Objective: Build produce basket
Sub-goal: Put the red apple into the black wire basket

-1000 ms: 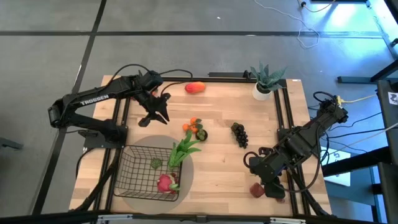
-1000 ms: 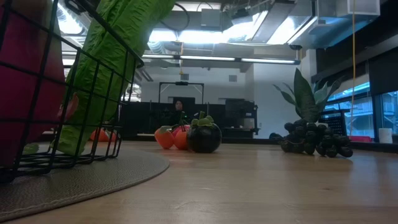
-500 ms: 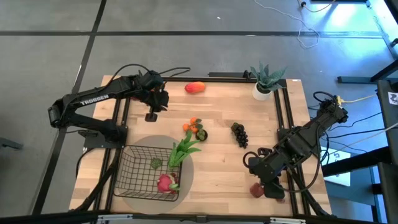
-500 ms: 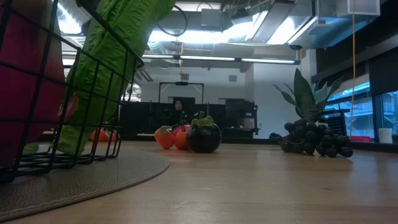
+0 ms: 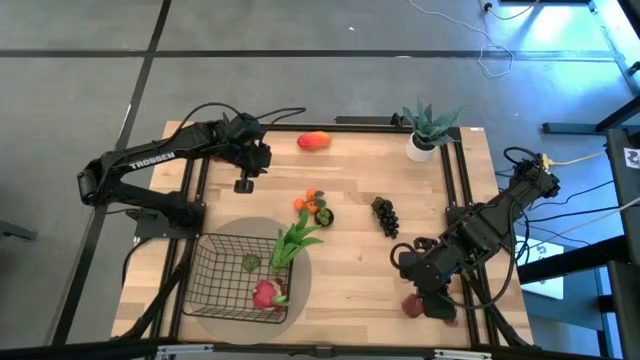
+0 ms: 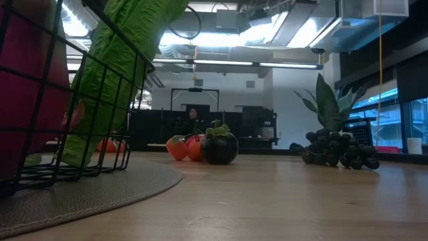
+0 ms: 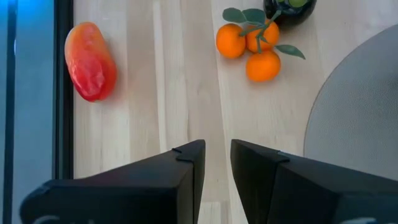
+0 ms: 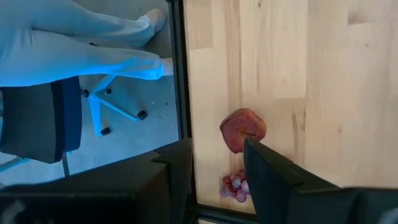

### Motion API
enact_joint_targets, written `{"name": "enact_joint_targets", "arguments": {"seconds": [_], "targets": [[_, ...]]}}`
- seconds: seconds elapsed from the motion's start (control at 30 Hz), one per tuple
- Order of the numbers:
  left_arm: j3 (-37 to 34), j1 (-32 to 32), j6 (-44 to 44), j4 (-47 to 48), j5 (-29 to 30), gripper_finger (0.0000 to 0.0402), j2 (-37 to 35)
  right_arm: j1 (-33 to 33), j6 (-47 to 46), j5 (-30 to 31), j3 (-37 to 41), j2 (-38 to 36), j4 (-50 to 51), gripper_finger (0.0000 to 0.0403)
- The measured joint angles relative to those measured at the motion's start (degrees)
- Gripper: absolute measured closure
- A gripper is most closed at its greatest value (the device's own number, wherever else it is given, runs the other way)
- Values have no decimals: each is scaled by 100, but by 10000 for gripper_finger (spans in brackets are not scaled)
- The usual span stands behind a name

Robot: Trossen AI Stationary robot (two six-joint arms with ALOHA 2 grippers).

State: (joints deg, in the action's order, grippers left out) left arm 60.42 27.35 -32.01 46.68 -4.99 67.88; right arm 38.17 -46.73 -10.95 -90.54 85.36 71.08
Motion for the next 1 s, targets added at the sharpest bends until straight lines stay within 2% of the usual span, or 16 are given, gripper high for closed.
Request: {"name": "enact_joint_targets", "arguments": {"seconds": [0.13, 0.37, 0.53, 0.67, 0.9, 1.0], "targets": [[0, 0, 2, 0, 2, 335, 0, 0, -537, 461, 0, 0, 34, 269], [0, 0, -1, 0, 2, 335, 0, 0, -808, 596, 0, 0, -92, 269], [0, -2, -2, 0, 4, 335, 0, -2, -1524, 705, 0, 0, 58, 262], [0, -1, 1, 0, 4, 335, 0, 63, -1757, 854, 0, 2, 69, 224], [0, 0, 0, 0, 4, 335, 0, 140, -1669, 1051, 0, 2, -203, 110], [0, 0, 0, 0, 4, 335, 0, 142, -1624, 1041, 0, 2, -300, 80]]}}
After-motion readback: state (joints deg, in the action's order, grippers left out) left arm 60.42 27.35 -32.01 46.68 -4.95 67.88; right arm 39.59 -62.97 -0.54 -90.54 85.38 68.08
